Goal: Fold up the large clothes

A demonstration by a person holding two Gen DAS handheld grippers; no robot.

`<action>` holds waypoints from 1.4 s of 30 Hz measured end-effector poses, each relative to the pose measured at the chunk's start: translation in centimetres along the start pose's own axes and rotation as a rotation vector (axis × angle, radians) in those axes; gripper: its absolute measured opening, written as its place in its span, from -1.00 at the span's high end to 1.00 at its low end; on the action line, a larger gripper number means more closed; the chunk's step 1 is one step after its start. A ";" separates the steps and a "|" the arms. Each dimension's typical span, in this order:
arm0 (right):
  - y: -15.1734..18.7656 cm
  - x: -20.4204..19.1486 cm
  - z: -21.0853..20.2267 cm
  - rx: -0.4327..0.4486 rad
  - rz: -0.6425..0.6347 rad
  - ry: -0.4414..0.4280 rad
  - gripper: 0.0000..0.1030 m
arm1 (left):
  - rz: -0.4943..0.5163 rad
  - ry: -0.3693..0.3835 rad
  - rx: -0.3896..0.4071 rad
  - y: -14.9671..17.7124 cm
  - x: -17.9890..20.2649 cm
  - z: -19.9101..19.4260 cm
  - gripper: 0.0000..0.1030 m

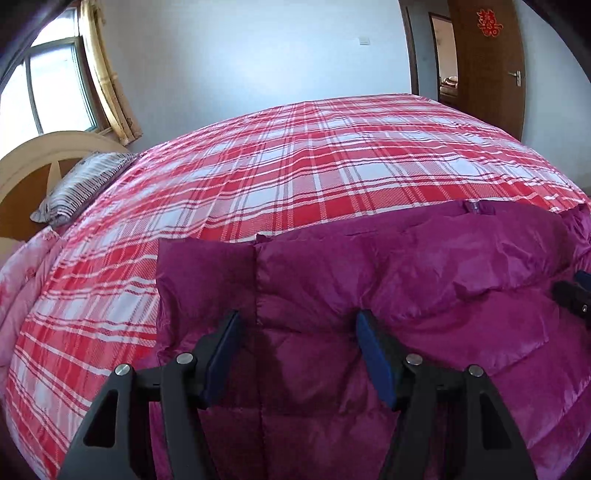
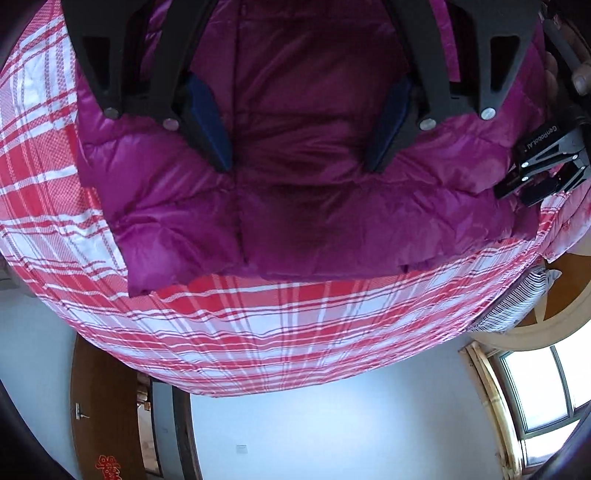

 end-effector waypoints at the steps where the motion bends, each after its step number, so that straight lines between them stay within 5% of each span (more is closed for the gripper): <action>1: 0.1 0.1 0.2 -0.002 0.004 -0.003 -0.53 | -0.013 0.000 -0.009 0.3 0.0 0.4 -0.37; 23: 0.6 0.5 2.5 -0.057 -0.018 0.045 -0.67 | -0.063 -0.006 -0.079 1.4 -0.2 2.9 -0.76; 42: 0.7 0.6 3.3 -0.090 -0.044 0.096 -0.73 | -0.069 -0.019 -0.106 1.7 -0.3 3.7 -0.89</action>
Point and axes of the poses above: each gripper's, at about its wrist camera, not at the fingertips, and z roughly the way its jaws point, x to its right, y to its underside, the point moved 10 cm from there along z, roughly the way its jaws point, and after that the axes turned 15 degrees about -y, right-handed, at the moved point
